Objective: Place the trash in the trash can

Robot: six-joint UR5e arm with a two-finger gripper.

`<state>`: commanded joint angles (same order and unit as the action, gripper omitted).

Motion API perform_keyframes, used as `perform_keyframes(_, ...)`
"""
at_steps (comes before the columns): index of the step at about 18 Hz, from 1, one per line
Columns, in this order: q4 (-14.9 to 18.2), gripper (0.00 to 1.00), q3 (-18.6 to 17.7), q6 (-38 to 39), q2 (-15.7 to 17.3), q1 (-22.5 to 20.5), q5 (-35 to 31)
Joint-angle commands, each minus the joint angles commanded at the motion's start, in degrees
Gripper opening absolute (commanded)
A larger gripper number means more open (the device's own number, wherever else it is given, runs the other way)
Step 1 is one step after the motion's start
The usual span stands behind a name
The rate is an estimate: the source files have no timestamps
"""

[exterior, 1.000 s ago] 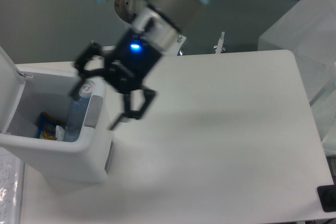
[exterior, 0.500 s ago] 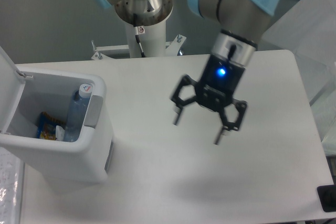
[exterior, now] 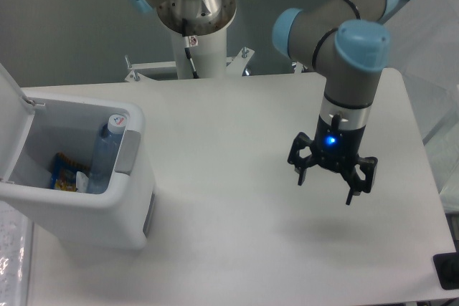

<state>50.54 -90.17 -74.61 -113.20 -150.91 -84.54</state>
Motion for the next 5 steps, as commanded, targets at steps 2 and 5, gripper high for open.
perform_keyframes(2, 0.0, 1.0, -0.09, -0.27, 0.09, -0.09, -0.01)
perform_keyframes(5, -0.09, 1.0, -0.7, -0.19, 0.09, -0.09, -0.09)
